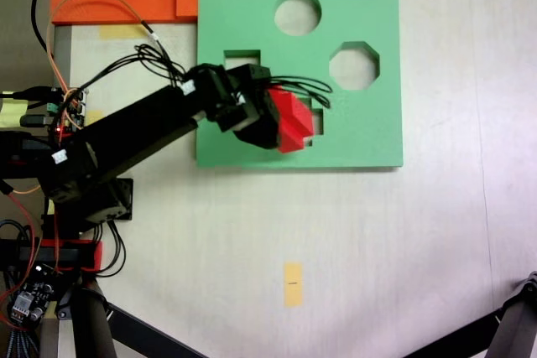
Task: Put the cross columnar block into the corresponding hole
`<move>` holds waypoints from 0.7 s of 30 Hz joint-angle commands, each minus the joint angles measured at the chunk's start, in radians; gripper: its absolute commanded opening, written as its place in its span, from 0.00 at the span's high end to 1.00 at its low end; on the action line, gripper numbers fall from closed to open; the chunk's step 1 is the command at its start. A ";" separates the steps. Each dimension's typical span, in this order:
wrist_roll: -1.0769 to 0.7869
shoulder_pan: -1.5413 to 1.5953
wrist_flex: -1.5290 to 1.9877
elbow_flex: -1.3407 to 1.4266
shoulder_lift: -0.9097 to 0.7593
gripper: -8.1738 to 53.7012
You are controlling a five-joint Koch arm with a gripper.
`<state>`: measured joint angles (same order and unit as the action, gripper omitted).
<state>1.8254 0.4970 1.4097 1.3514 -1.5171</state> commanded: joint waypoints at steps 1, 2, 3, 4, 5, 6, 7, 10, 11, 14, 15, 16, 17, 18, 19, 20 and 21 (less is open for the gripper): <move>0.018 0.017 -0.066 -0.060 -0.005 0.72; 0.018 0.017 -0.077 -0.060 -0.002 0.72; 0.018 0.017 -0.086 -0.051 -0.002 0.72; 0.018 0.015 -0.095 -0.043 0.000 0.72; 0.018 0.012 -0.101 -0.038 0.002 0.72; 0.018 0.011 -0.106 -0.035 0.005 0.72; 0.018 0.011 -0.109 -0.034 0.008 0.72; 0.021 0.011 -0.121 -0.034 0.020 0.72; 0.038 0.012 -0.129 -0.029 0.026 0.72; 0.117 0.017 -0.163 0.011 0.026 0.72; 0.127 0.018 -0.170 0.021 0.026 0.72; 0.130 0.017 -0.172 0.025 0.026 0.72; 0.133 0.017 -0.173 0.031 0.026 0.72; 0.140 0.017 -0.175 0.034 0.026 0.72; 0.163 0.017 -0.176 0.040 0.026 0.72; 0.181 0.015 -0.183 0.048 0.026 0.72; 0.183 0.015 -0.186 0.049 0.026 0.72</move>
<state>1.9773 0.5047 1.2778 1.4205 -1.4680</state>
